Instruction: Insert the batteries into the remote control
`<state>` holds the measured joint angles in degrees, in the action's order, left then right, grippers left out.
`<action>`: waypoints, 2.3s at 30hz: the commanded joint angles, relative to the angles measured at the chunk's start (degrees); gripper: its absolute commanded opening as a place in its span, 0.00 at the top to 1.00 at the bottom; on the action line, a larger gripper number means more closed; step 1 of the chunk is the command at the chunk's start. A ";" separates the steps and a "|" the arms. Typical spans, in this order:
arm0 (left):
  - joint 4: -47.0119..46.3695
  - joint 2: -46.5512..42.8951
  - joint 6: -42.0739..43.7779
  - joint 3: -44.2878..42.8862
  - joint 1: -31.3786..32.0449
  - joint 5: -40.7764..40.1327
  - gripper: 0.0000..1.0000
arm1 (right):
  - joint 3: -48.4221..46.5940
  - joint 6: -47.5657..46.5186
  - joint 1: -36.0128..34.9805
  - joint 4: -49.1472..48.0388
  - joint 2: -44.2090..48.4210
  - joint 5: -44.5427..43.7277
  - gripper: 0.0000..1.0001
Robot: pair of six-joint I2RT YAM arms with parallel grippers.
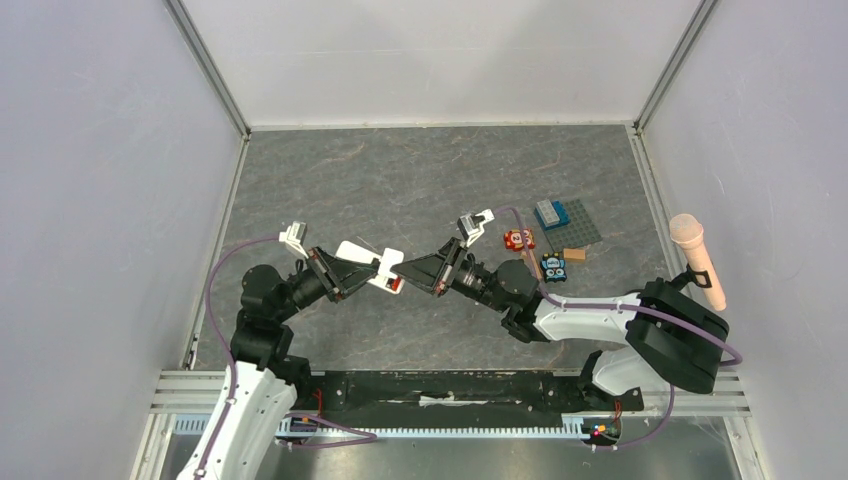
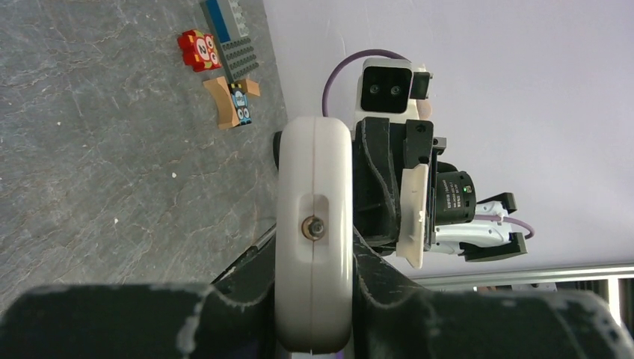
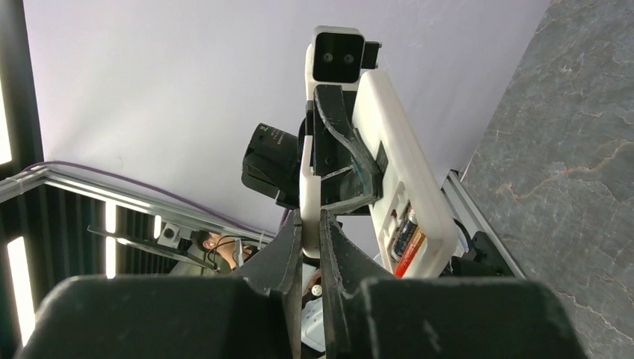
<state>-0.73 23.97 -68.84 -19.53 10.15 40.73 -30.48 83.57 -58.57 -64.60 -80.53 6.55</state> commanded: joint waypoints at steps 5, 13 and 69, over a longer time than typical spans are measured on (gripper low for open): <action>0.19 -0.54 3.27 -3.74 0.04 -0.69 0.98 | -2.14 0.97 -0.32 6.60 1.88 -0.39 0.99; 0.24 -0.87 2.76 -4.11 0.04 -1.68 0.98 | -0.22 1.07 -0.31 9.26 3.18 -2.04 1.00; -0.67 -0.49 0.02 -4.31 0.04 -3.43 0.98 | 0.69 0.78 -0.31 15.14 4.79 -2.59 1.00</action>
<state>1.21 23.73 -68.71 -21.06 10.15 36.93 -30.35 84.40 -58.65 -49.23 -76.09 4.47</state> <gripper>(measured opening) 0.280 0.106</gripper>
